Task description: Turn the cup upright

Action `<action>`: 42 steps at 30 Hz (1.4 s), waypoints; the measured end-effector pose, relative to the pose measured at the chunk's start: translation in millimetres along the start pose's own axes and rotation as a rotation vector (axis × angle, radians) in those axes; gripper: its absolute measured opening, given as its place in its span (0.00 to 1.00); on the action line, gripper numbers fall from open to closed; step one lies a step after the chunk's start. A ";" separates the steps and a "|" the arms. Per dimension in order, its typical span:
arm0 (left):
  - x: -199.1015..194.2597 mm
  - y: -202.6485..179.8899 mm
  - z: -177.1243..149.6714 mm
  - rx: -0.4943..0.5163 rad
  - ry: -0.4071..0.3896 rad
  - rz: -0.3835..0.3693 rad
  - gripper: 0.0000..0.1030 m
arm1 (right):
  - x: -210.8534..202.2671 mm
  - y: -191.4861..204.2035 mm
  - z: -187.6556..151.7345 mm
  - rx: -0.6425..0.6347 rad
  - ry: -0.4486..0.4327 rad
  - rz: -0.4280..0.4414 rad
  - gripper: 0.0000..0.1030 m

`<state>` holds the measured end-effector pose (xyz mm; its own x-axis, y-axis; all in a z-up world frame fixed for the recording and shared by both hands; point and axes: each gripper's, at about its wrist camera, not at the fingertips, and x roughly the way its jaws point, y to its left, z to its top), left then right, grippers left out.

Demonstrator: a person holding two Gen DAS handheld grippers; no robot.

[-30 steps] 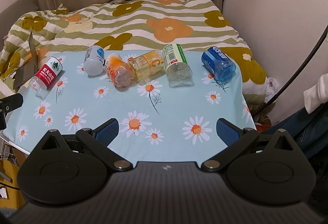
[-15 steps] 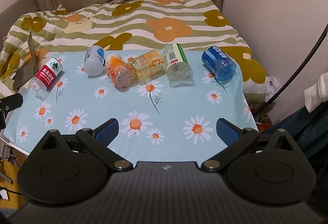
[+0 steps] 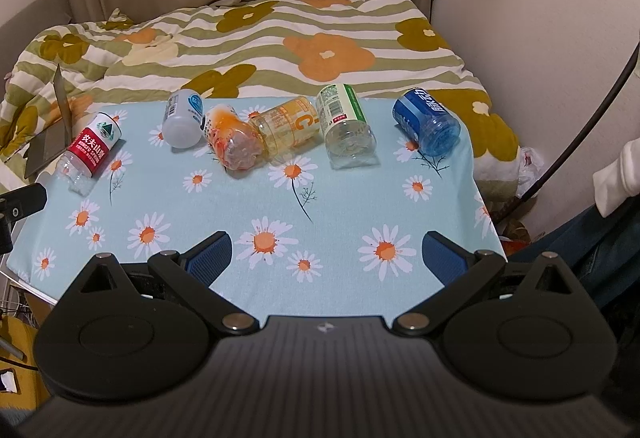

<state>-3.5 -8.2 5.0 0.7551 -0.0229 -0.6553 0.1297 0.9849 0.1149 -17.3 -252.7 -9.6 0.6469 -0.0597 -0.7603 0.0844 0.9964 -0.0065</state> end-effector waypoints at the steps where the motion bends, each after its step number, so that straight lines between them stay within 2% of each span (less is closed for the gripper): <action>1: 0.0 -0.1 0.0 0.000 0.000 0.000 1.00 | 0.0 0.0 0.0 0.000 0.000 0.000 1.00; 26: 2.4 -0.4 -0.3 0.000 0.004 -0.003 1.00 | 0.3 -0.8 0.5 0.003 0.001 0.004 1.00; 35: 7.1 -6.9 13.7 -0.021 0.042 0.008 1.00 | 2.3 -3.7 9.5 0.009 0.009 0.028 1.00; 42: 22.5 -17.8 22.6 -0.068 0.103 0.047 1.00 | 30.4 -28.8 35.8 -0.025 0.031 0.082 1.00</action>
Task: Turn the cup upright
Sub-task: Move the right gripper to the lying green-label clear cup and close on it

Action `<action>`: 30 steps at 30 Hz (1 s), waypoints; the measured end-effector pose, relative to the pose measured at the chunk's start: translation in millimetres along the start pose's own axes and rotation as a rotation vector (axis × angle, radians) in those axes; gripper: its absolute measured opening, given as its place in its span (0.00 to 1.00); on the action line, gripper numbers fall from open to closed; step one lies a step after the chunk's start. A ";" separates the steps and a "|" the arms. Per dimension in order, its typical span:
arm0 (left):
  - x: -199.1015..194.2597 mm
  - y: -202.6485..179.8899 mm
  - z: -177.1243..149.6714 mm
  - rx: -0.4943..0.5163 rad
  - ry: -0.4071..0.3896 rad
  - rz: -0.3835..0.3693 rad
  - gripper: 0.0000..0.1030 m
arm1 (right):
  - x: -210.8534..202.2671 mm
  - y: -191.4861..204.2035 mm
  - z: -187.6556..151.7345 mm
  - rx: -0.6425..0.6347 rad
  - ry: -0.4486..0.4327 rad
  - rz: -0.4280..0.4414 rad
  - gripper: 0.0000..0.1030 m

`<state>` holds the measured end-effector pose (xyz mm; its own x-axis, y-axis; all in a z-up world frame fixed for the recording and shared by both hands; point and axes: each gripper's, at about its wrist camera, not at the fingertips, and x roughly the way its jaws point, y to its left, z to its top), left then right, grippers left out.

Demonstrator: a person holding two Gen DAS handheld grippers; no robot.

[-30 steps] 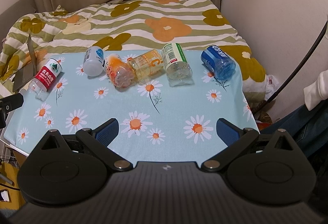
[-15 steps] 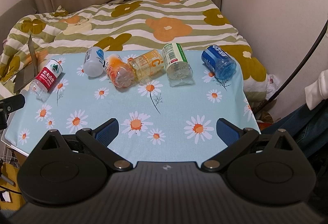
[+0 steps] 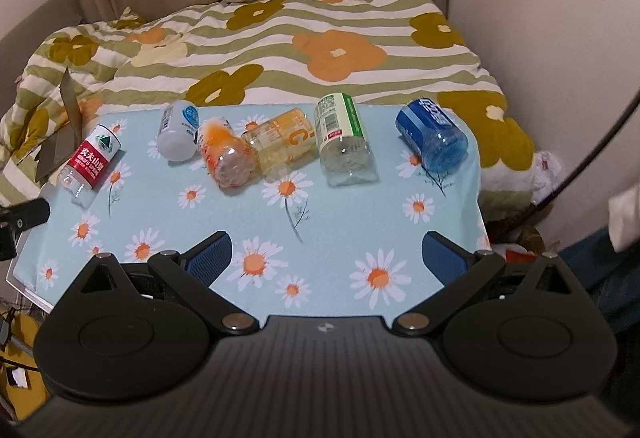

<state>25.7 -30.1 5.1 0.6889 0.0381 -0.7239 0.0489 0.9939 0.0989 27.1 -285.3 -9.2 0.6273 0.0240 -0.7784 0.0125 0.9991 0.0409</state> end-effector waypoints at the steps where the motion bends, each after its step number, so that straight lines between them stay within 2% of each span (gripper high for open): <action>1: 3.7 -3.6 1.0 -0.010 0.012 0.010 1.00 | 6.9 -2.8 4.6 -0.011 0.005 0.011 1.00; 15: 49.3 -29.8 5.6 -0.152 0.128 0.116 1.00 | 125.8 -45.3 61.7 -0.132 0.074 0.093 1.00; 23: 70.1 -41.3 3.3 -0.183 0.174 0.147 1.00 | 189.1 -46.0 72.9 -0.151 0.145 0.131 1.00; 30: 88.3 -51.3 4.6 -0.199 0.204 0.151 1.00 | 215.5 -40.9 76.8 -0.183 0.164 0.164 1.00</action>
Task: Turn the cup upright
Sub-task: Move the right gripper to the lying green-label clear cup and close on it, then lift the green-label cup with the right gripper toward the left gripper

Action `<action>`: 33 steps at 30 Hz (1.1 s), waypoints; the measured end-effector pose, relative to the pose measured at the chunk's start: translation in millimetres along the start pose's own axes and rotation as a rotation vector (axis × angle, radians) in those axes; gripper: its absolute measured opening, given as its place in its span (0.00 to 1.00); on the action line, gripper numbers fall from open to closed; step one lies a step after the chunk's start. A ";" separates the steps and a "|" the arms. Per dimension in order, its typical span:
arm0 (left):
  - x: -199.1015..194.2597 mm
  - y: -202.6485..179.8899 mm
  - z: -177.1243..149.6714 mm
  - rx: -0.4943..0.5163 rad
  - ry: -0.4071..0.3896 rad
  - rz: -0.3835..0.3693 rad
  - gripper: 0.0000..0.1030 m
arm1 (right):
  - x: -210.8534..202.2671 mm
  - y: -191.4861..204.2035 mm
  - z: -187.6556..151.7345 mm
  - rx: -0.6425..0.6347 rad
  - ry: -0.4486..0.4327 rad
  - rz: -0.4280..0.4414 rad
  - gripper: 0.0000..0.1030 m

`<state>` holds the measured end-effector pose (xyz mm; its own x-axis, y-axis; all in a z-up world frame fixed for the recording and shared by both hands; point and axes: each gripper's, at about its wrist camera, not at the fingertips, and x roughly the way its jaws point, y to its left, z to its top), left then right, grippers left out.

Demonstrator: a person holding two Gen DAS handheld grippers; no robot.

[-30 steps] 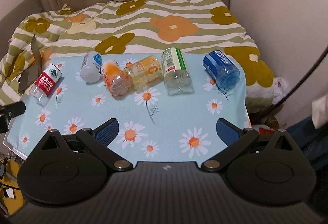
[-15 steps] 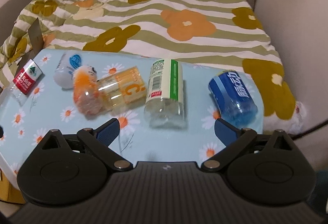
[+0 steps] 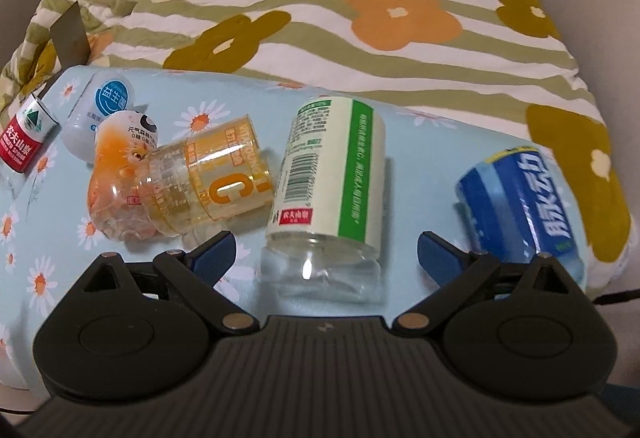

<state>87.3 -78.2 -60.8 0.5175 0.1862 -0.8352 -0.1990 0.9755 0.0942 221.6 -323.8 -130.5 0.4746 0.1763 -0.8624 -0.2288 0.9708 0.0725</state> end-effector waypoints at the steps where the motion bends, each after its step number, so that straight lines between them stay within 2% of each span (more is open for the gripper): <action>1: 1.8 -2.0 0.7 0.000 0.002 0.000 1.00 | 2.9 0.2 1.6 -0.001 0.001 0.003 1.00; 7: 8.1 -10.4 4.5 -0.001 0.008 0.001 1.00 | 15.2 -2.0 8.7 -0.004 -0.008 0.012 1.00; 9: 7.8 -11.5 5.1 0.003 0.007 0.002 1.00 | 18.9 -3.1 8.0 -0.004 -0.004 0.016 0.91; 10: 6.8 -12.0 5.1 0.007 0.003 0.002 1.00 | 20.8 -4.1 8.0 0.000 0.004 0.022 0.80; 11: 6.2 -12.0 5.2 0.010 0.000 0.002 1.00 | 21.5 -5.3 7.0 0.008 0.008 0.031 0.79; 20: 3.4 -8.7 4.2 0.035 0.001 -0.030 1.00 | 7.7 -11.8 -1.4 0.070 -0.013 0.011 0.78; 29: -7.0 0.9 6.9 0.084 -0.023 -0.103 1.00 | -37.2 -4.7 -18.8 0.126 -0.061 -0.040 0.77; 33: -12.6 13.7 8.6 0.105 -0.040 -0.136 1.00 | -65.3 11.8 -31.4 0.155 -0.084 -0.052 0.77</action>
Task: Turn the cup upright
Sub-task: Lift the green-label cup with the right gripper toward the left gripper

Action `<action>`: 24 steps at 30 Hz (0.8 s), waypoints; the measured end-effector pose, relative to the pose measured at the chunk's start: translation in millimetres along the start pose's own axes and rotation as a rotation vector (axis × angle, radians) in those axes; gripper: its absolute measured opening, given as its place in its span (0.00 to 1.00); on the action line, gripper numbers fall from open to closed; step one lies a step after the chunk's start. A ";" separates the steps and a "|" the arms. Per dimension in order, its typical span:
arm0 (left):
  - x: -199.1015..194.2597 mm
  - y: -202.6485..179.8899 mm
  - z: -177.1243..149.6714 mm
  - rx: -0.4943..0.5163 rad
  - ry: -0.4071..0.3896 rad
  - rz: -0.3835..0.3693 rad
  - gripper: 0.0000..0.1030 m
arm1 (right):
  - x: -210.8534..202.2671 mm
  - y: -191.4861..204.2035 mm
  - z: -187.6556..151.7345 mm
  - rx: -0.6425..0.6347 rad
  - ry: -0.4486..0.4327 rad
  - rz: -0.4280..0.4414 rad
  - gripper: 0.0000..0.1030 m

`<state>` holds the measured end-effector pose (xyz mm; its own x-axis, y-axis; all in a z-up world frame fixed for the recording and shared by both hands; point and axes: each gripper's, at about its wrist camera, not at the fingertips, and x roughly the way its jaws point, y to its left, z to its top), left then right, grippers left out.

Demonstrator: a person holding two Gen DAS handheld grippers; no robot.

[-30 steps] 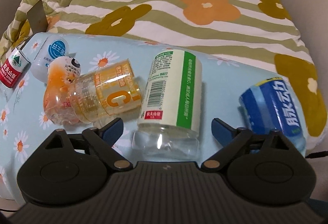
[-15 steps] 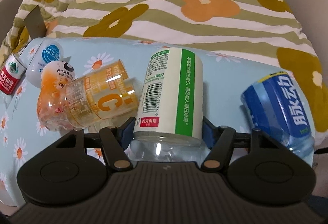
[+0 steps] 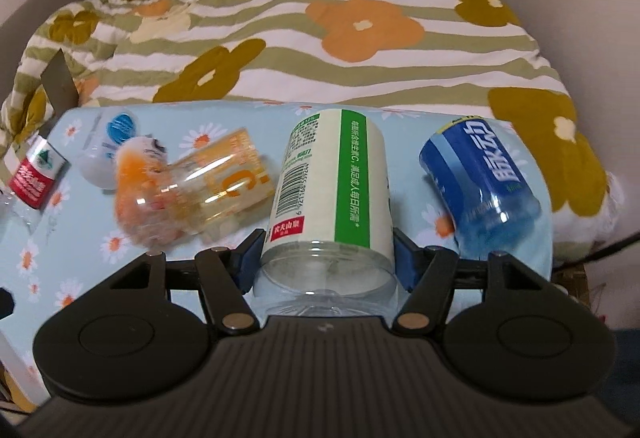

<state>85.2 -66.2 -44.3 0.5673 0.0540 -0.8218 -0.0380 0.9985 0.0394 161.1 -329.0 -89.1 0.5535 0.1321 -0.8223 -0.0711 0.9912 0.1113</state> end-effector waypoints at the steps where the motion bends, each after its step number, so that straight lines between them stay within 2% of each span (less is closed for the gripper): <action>1: -1.9 4.0 -0.2 0.006 -0.004 -0.007 1.00 | -7.3 6.0 -3.8 0.004 -0.007 -0.001 0.77; 6: -11.1 27.3 -0.3 0.036 -0.025 -0.038 1.00 | -40.8 43.5 -24.3 0.034 -0.035 0.011 0.77; 11: -16.0 54.7 -6.5 0.060 -0.031 -0.062 1.00 | -50.9 84.0 -46.3 0.086 -0.034 0.037 0.77; 17: -11.7 82.7 -19.1 0.093 -0.010 -0.085 1.00 | -40.6 129.2 -77.8 0.131 -0.049 0.047 0.78; 24: -7.1 106.2 -36.0 0.139 0.021 -0.075 1.00 | -7.8 158.7 -108.2 0.158 -0.059 0.044 0.78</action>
<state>47.5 39.2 -54.8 0.5467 -0.0196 -0.8371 0.1192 0.9914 0.0547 55.7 -172.4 -125.3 0.6009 0.1707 -0.7809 0.0320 0.9710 0.2369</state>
